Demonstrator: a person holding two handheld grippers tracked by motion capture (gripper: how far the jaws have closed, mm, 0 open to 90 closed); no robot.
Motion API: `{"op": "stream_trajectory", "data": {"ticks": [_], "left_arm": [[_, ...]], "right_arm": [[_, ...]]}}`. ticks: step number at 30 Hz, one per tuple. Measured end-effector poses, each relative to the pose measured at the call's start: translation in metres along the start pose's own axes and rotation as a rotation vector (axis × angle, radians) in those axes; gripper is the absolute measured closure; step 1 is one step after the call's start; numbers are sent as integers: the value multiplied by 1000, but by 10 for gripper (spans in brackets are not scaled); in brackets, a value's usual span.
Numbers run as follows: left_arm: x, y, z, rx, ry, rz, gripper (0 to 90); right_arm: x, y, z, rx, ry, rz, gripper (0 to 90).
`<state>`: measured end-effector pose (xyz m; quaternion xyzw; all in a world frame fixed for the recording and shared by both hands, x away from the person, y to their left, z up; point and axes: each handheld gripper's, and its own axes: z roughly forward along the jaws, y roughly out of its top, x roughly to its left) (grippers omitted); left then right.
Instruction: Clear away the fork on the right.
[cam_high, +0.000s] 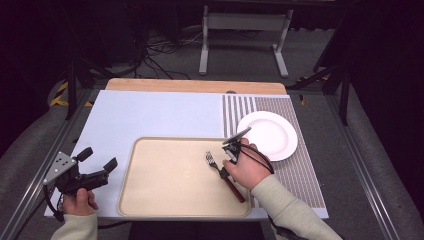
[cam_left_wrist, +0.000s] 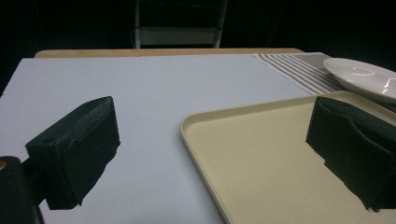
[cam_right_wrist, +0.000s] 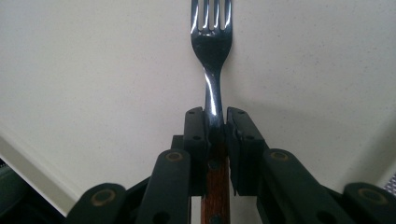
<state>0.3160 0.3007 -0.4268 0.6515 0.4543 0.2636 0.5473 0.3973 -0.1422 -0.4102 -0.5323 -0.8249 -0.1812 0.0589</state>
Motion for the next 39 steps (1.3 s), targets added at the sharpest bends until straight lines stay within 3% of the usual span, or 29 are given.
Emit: {"op": "stream_trajectory", "data": {"ticks": [20,23,35,39], "left_arm": [[0,0,0,-4,3,-3,32],[0,0,0,-3,3,-1,32],[0,0,0,-4,3,-3,32],[0,0,0,-3,2,-2,32]], "right_arm": [[-2,-1,7,24,13,1,777],[-2,-1,8,17,16,-9,724],[-2,0,2,-15,21,-26,676],[-1,0,-3,-52,24,-73,583]]}}
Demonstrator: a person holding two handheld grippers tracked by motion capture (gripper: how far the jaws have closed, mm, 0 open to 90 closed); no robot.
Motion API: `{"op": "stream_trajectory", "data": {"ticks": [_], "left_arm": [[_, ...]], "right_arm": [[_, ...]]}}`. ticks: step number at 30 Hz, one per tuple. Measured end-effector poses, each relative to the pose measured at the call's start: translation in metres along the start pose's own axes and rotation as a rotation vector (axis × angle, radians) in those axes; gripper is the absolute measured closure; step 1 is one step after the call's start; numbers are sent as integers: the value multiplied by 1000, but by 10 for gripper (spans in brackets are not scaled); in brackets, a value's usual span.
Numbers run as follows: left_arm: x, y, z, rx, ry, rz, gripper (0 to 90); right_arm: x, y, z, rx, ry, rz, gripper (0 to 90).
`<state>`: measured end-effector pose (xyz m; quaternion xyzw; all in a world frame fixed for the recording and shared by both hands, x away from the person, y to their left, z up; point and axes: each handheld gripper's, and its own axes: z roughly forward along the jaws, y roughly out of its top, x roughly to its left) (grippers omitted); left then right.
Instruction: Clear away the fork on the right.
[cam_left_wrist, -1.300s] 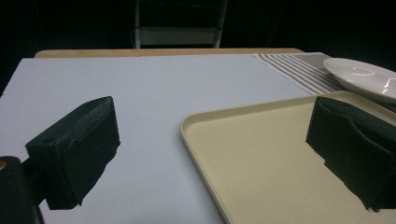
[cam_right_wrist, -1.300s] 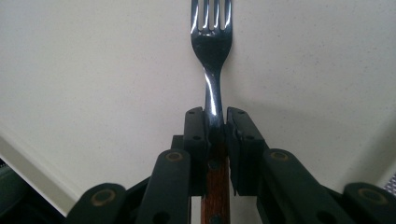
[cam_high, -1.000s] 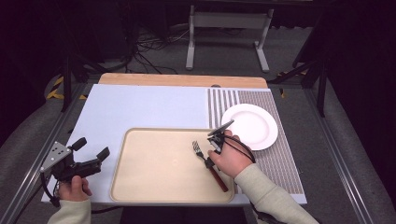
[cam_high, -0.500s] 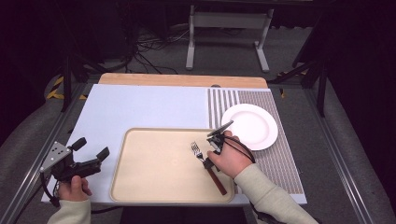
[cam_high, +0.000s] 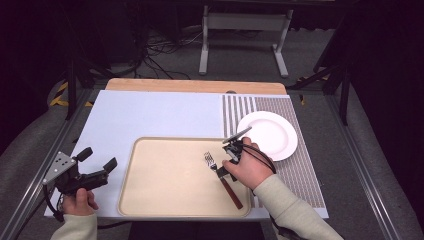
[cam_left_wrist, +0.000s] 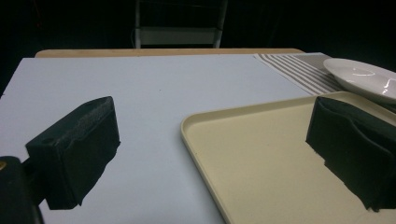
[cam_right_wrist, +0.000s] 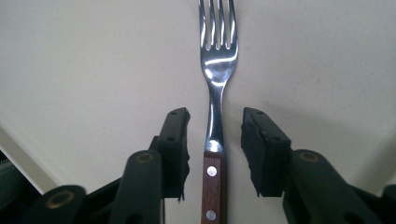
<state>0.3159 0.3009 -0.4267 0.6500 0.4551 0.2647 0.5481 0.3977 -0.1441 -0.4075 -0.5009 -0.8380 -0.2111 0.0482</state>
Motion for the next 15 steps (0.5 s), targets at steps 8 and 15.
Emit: {"op": "stream_trajectory", "data": {"ticks": [8,15], "left_arm": [[0,0,0,4,-1,0,32],[0,0,0,5,-3,1,32]], "right_arm": [[6,1,-2,-121,7,-112,282],[9,6,-3,-176,-4,-283,235]]}}
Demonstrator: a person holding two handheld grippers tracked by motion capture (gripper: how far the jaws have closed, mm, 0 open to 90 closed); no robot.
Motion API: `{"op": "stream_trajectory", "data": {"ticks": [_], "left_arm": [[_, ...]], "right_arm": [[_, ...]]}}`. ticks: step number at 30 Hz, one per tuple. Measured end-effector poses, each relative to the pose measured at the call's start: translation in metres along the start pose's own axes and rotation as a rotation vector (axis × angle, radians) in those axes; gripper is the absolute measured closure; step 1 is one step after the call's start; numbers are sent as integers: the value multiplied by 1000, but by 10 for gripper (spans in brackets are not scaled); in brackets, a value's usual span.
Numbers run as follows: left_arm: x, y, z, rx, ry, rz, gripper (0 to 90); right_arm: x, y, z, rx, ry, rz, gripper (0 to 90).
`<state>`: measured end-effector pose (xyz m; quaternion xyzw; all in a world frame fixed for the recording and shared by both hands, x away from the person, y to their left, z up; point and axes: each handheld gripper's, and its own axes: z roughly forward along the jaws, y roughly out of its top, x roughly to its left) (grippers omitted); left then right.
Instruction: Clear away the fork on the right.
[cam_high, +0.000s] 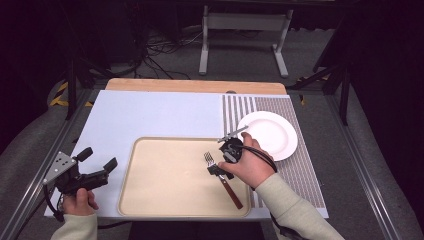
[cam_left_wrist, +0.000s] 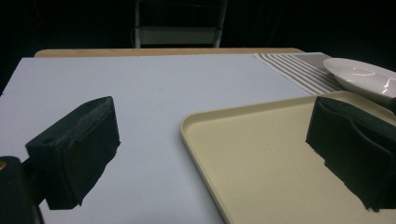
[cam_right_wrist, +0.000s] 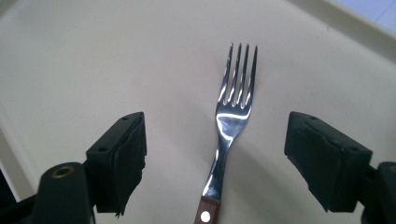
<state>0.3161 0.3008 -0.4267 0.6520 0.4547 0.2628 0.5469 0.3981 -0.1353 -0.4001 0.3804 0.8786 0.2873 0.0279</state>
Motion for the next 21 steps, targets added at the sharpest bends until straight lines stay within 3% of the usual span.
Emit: {"op": "stream_trajectory", "data": {"ticks": [4,5,7,14,17,21], "left_arm": [[0,0,0,-5,1,-3,32],[0,0,0,-4,0,-3,32],[0,0,0,-4,0,-3,32],[0,0,0,-4,1,-6,32],[0,0,1,-4,-1,-6,32],[1,0,0,-5,0,-6,32]], "right_arm": [[0,7,0,-47,23,-131,282],[0,7,0,-47,23,-131,282],[-1,11,0,-63,32,-209,333],[-2,20,3,-21,57,-450,753],[-4,23,5,2,69,-508,898],[-8,25,12,18,87,-524,900]]}}
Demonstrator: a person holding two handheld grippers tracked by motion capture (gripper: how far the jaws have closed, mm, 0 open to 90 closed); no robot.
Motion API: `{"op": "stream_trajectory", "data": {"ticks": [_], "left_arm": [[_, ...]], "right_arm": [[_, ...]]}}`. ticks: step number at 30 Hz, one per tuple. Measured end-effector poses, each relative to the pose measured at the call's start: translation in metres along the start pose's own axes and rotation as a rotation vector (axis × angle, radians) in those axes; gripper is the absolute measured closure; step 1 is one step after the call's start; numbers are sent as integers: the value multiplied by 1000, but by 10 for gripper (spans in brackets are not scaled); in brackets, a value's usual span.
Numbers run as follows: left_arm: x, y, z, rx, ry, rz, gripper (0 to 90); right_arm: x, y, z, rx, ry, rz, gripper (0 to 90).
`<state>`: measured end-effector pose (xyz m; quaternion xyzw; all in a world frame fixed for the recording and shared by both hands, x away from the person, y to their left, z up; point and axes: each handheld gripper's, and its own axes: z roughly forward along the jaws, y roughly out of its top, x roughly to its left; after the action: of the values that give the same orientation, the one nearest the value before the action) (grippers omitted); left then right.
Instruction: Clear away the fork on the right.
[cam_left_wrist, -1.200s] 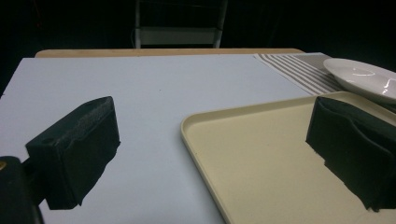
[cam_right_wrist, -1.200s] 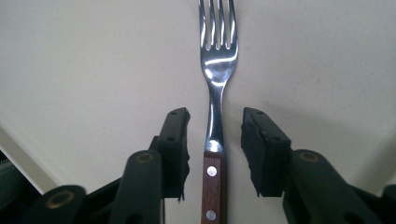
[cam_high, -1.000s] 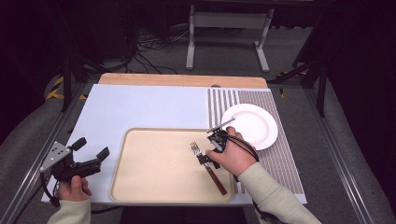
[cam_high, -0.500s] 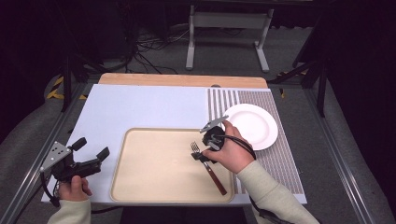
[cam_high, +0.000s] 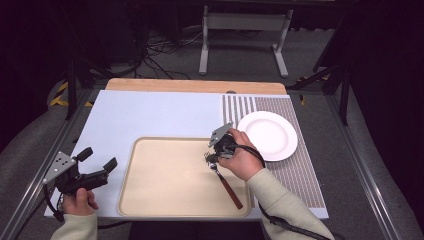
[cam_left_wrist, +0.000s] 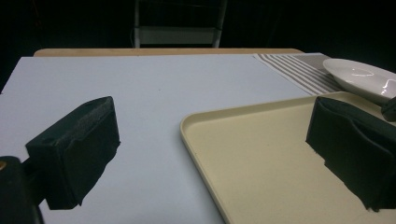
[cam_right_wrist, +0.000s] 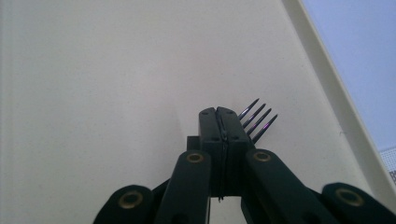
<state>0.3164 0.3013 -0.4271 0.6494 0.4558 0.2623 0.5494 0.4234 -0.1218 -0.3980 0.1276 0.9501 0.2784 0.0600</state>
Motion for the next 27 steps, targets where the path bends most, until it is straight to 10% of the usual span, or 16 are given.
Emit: {"op": "stream_trajectory", "data": {"ticks": [27], "left_arm": [[0,0,0,5,-3,3,32]], "right_arm": [[-6,-1,41,-14,24,-11,900]]}}
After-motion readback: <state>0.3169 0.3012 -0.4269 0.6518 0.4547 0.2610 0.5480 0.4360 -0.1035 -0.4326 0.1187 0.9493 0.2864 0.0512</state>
